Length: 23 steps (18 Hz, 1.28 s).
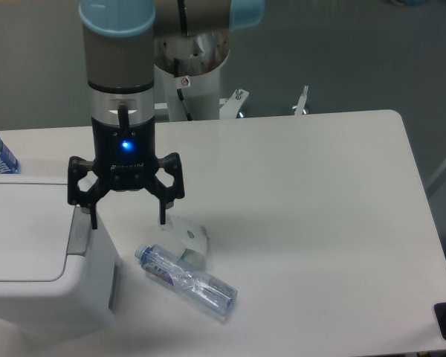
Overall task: Open the trash can
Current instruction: 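Lower the open gripper toward the white trash can lid edge, then position the gripper fingers against the lid edge of the trash can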
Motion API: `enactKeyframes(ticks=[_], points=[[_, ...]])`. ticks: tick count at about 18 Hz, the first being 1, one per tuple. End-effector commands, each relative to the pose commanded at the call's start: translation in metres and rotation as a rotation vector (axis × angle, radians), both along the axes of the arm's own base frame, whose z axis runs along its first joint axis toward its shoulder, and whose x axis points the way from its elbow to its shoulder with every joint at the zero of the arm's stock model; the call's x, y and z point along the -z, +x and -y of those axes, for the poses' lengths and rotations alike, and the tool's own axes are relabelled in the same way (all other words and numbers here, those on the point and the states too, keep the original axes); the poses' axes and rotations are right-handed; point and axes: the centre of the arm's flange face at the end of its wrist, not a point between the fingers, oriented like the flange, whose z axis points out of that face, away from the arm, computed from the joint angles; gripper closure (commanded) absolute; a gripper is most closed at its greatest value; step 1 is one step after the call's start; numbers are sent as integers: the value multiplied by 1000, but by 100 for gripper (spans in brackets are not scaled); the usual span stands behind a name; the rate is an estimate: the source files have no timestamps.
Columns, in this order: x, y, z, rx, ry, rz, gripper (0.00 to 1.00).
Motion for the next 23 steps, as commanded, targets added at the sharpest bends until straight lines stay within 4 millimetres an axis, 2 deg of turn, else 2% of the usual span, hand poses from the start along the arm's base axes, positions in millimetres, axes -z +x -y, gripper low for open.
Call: enactKeyframes(ticks=[11, 23], points=[[16, 2, -9, 13, -22, 9, 0], [23, 1, -11, 14, -32, 14, 0]])
